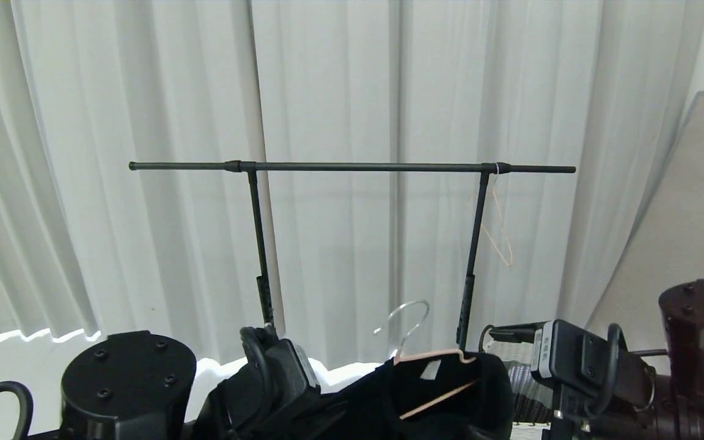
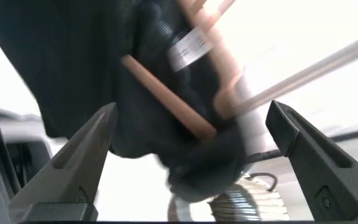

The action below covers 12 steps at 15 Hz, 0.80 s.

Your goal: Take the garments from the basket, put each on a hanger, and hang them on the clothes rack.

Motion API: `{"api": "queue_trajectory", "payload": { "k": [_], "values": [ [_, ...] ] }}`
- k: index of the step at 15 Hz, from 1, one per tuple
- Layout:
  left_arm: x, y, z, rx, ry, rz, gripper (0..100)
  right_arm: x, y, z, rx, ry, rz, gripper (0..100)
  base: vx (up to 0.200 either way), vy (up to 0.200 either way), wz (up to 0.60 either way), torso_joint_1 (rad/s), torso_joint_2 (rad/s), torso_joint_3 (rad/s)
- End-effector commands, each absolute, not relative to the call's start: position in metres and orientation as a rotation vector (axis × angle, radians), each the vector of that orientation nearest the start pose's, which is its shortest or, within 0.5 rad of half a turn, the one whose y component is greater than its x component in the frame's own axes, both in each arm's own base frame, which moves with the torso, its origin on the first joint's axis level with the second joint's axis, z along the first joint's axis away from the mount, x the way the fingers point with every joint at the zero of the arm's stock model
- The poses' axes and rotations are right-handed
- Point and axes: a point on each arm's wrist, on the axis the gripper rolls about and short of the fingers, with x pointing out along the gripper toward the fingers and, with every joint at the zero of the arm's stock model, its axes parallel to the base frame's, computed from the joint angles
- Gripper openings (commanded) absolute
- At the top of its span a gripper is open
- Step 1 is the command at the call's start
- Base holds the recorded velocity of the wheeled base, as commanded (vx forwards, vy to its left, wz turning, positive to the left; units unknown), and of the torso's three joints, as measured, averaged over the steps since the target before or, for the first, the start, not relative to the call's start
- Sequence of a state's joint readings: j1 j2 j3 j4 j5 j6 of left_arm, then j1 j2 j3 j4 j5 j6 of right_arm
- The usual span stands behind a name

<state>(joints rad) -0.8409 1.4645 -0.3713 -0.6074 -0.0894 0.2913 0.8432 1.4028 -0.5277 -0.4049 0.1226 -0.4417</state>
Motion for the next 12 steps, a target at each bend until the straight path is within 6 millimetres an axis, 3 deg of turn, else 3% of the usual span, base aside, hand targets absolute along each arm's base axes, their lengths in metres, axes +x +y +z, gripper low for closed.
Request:
{"api": "queue_trajectory", "payload": {
  "k": [1, 7, 12],
  "values": [
    [0.140, -0.153, 0.123, 0.467, 0.359, -0.998, 0, 0.160, 0.152, 0.186, -0.604, 0.215, 1.040, 100, 0.000, 0.000, 0.00, 0.000, 0.00, 0.000],
    [0.141, -0.159, 0.129, 0.501, 0.258, -1.128, 0, 0.162, 0.164, 0.169, -0.668, 0.373, 1.233, 100, 0.000, 0.000, 0.00, 0.000, 0.00, 0.000],
    [0.142, -0.161, 0.133, 0.487, 0.212, -1.136, 0, 0.167, 0.177, 0.154, -0.690, 0.425, 1.270, 100, 0.000, 0.000, 0.00, 0.000, 0.00, 0.000]
  ]
}}
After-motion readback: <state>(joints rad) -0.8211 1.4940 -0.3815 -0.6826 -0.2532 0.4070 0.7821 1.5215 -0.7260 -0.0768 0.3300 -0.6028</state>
